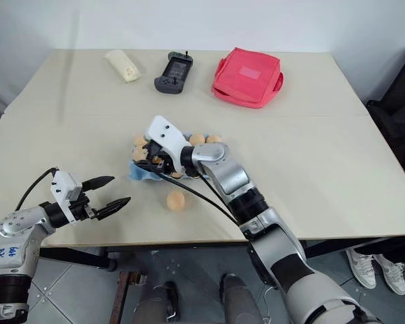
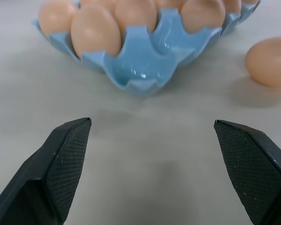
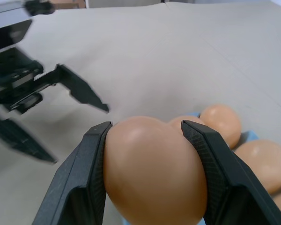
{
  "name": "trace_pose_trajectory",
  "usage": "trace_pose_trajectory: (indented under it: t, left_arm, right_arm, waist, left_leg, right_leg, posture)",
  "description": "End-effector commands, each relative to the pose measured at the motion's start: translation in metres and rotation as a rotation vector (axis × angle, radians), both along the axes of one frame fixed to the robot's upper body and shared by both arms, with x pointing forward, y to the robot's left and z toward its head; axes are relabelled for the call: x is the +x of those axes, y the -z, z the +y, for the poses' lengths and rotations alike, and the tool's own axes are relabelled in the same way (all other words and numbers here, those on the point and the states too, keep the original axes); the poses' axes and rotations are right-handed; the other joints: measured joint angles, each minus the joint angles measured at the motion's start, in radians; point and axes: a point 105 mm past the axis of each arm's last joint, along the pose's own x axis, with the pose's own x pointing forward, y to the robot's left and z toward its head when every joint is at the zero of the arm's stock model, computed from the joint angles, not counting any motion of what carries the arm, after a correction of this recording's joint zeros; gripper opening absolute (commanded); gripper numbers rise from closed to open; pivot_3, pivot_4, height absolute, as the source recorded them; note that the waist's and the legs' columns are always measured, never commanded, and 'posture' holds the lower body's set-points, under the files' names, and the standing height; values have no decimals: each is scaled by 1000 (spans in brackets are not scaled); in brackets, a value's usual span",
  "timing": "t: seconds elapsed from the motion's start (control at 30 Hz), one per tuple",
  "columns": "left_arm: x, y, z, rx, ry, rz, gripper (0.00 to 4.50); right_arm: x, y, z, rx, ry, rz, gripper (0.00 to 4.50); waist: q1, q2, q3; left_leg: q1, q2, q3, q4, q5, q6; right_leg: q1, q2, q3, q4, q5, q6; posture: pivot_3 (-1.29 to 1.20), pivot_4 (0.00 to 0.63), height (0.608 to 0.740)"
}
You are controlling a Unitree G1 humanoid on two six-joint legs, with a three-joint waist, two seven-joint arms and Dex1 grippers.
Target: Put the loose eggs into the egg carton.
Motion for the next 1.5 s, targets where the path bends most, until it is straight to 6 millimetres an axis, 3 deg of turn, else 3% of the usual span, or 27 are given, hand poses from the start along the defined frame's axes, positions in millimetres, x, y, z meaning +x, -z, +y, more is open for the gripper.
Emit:
trace_pose_trajectory:
  t: [0.03, 0.2, 0.3, 0.4, 0.73, 0.87, 0.97, 1.1, 1.3, 1.5]
  left_arm:
    - [0, -13, -3, -8, 5, -60, 4500]
    - [3, -15, -5, -10, 8, -66, 4500]
    - [3, -17, -8, -5, 23, -70, 4500]
    - [1, -18, -12, 14, 57, -70, 4500]
    - [-2, -22, -27, 93, 189, -53, 4500]
    - [-5, -22, -31, 93, 227, -28, 4500]
    - [-8, -18, -28, 113, 256, 8, 4500]
    - [-12, -17, -33, 105, 301, 30, 4500]
    - [-16, -15, -79, 40, 371, -20, 4500]
    - [-12, 6, -116, -6, 356, -24, 4500]
  right_arm:
    - [-7, -7, 12, 21, -44, -20, 2751]
    - [-9, -9, 8, 31, -59, -29, 4391]
    - [-4, -20, -20, 56, -36, -68, 4452]
    - [-9, -21, -62, 74, -36, -106, 4452]
    - [-50, 25, -200, 96, 61, -119, 4452]
    - [-65, 41, -237, 69, 111, -87, 4452]
    - [-72, 47, -251, 51, 129, -61, 4452]
    - [-69, 41, -254, 76, 151, -63, 4452]
    - [-63, 37, -248, 92, 179, -103, 4452]
    - [-68, 38, -239, 103, 168, -99, 4452]
  waist:
    - [0, 0, 0]
    - [0, 0, 0]
    - [1, 0, 0]
    - [13, 0, 0]
    - [32, -1, -1]
    - [26, -1, -1]
    - [23, -1, 0]
    - [23, -1, 0]
    - [28, -1, 0]
    - [32, -1, 0]
  left_leg:
    - [0, 0, 0, 0, 0, 0]
    - [-1, 1, 0, 0, -1, -1]
    - [-1, 2, 0, 0, -1, -1]
    - [-3, 1, 0, 0, -1, -1]
    - [-3, 1, 6, 1, -1, 5]
    - [0, 1, 8, 3, -2, 5]
    - [9, 2, 9, 3, -4, 1]
    - [9, 1, 9, 5, -3, 2]
    - [9, -2, 10, 8, -3, 6]
    - [8, -2, 10, 9, -3, 7]
  right_leg:
    - [0, 0, -3, 0, 0, 0]
    - [-1, -1, -6, 0, 0, 0]
    - [-2, -1, -7, 1, 0, 0]
    - [-3, -1, -10, 0, 0, 0]
    - [-6, -1, -13, 0, 0, 0]
    - [-4, 0, -10, 0, 0, 1]
    - [3, 0, -8, -1, -1, -1]
    - [4, 0, -5, -1, -4, -10]
    - [6, -3, -3, -2, -2, -9]
    - [5, -2, -2, -2, -1, -8]
  posture:
    - [0, 150, 740]
    - [0, 150, 740]
    - [0, 150, 740]
    - [0, 150, 740]
    - [0, 150, 740]
    - [0, 150, 740]
    - [0, 150, 740]
    - [0, 150, 740]
    - [0, 150, 740]
    - [0, 150, 740]
